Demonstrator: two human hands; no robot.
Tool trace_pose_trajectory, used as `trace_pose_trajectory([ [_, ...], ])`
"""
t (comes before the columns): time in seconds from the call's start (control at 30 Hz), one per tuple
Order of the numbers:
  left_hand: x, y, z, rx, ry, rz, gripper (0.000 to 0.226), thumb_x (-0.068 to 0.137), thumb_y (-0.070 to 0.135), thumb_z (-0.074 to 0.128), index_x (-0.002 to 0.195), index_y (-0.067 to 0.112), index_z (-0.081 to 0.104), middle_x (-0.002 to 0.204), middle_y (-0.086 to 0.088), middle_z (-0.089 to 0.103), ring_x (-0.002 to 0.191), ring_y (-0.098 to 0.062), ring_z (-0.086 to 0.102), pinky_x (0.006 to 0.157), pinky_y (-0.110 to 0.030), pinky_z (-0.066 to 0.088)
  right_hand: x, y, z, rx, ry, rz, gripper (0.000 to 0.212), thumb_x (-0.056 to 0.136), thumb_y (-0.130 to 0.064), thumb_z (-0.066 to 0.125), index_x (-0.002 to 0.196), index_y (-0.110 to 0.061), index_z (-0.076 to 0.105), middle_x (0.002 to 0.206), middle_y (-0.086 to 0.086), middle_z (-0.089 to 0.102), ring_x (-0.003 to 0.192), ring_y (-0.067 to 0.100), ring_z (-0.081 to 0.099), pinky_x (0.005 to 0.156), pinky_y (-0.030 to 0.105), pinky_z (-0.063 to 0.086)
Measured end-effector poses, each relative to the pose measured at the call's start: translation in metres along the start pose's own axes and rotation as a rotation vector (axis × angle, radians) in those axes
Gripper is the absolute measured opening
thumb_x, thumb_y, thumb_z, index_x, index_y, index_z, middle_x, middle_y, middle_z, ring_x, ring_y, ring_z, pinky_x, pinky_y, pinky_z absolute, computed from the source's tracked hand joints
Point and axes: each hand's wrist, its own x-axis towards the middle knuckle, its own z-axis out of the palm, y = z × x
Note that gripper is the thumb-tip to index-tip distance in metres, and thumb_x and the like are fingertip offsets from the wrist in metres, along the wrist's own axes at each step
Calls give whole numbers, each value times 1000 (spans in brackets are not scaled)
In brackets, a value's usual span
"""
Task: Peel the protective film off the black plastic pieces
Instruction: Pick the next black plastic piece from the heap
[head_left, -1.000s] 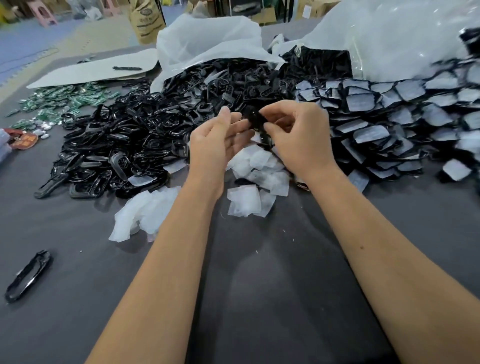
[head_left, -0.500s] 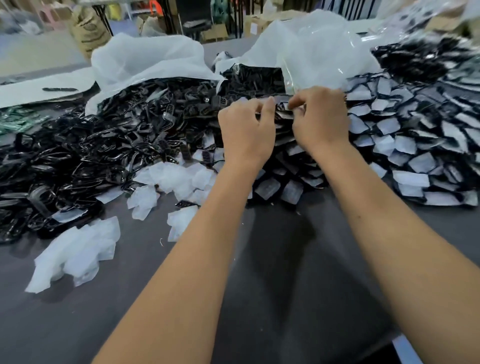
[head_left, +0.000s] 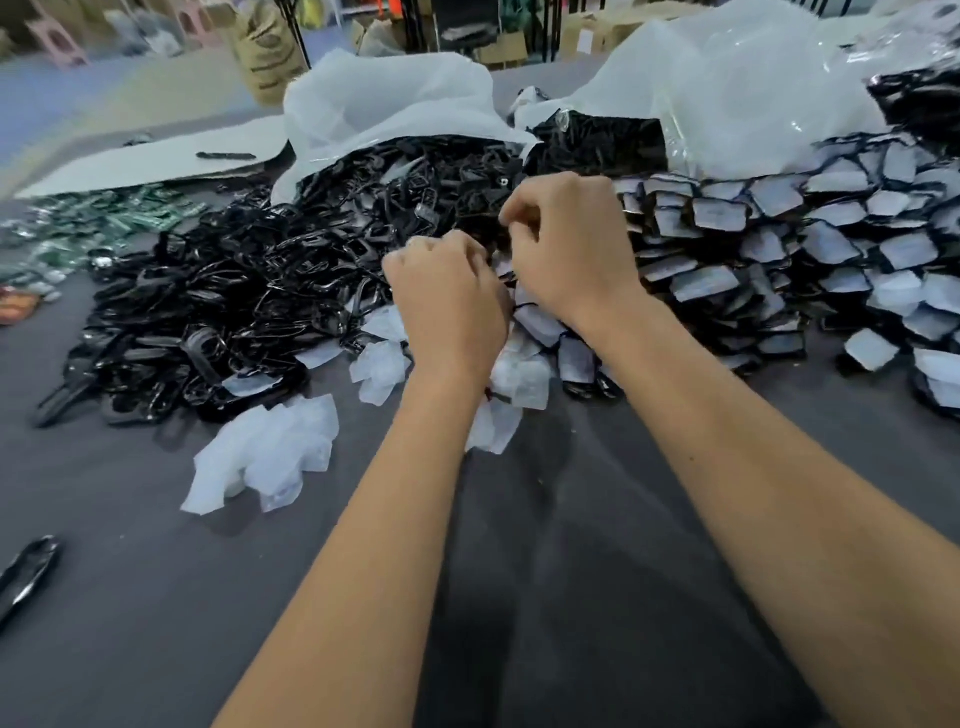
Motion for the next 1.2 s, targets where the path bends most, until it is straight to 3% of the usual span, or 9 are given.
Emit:
trace_pose_trajectory([
  [0.13, -3, -54, -24, 287, -46, -265, 40, 98, 18, 52, 137, 22, 60, 156, -14, 39, 149, -40, 20, 119, -52, 23, 1, -26, 47, -49, -267, 45, 30, 86, 3, 57, 108, -5, 76, 107, 16, 72, 96, 33, 69, 84, 39, 58],
  [0.23, -4, -81, -35, 344, -132, -289, 52, 99, 19, 52, 151, 26, 48, 167, -11, 26, 155, -40, 11, 124, -53, 14, 4, -34, 67, -229, -430, 26, 37, 91, 5, 56, 125, -8, 64, 128, 17, 54, 96, 34, 60, 76, 36, 44],
  [0.33, 5, -90, -37, 358, -127, -205, 61, 97, 13, 56, 155, 30, 44, 168, -9, 26, 155, -39, 13, 121, -54, 23, 9, -34, 76, -241, -435, 53, 29, 89, 9, 57, 113, -7, 63, 121, 17, 50, 90, 31, 52, 74, 36, 42],
  [0.43, 25, -88, -36, 402, -185, -123, 68, 96, 8, 56, 156, 36, 41, 167, -7, 28, 154, -37, 17, 116, -51, 32, 11, -26, 76, -131, -365, 86, 33, 83, 10, 59, 113, 0, 72, 117, 19, 67, 105, 33, 66, 85, 42, 58],
  [0.53, 46, -86, -31, 377, -258, -126, 45, 105, 24, 51, 149, 34, 53, 155, -7, 47, 145, -37, 33, 109, -50, 38, 10, -19, 72, 41, -339, 172, 37, 82, 5, 61, 114, -9, 76, 106, 11, 70, 98, 25, 66, 84, 34, 56],
  [0.63, 54, -87, -25, 288, -212, -199, 29, 105, 39, 56, 125, 24, 71, 132, -8, 65, 128, -34, 53, 104, -49, 46, 4, -17, 67, 517, -249, 420, 31, 83, 6, 62, 103, -13, 76, 80, 6, 69, 69, 17, 62, 63, 29, 53],
  [0.8, 60, -87, -27, 167, -105, -225, 25, 87, 31, 83, 105, 21, 70, 112, -3, 70, 115, -27, 61, 98, -44, 51, -21, -15, 59, 1217, -203, 511, 27, 91, 10, 64, 110, -7, 72, 67, -2, 63, 59, 13, 58, 57, 23, 50],
  [0.97, 44, -84, -35, -192, 38, -189, 24, 89, 0, 69, 101, 18, 60, 85, -4, 62, 82, -25, 67, 82, -46, 57, -36, -15, 58, 1310, -191, 438, 32, 91, 13, 62, 116, -7, 70, 70, -3, 57, 59, 14, 56, 58, 23, 49],
  [1.2, -2, -91, -42, -629, 44, -394, 28, 95, -2, 62, 96, 20, 79, 68, 0, 62, 64, -17, 73, 77, -38, 63, -49, -18, 59, 1233, -213, 391, 17, 91, 8, 66, 99, -4, 75, 72, 4, 67, 59, 14, 58, 55, 22, 49],
])
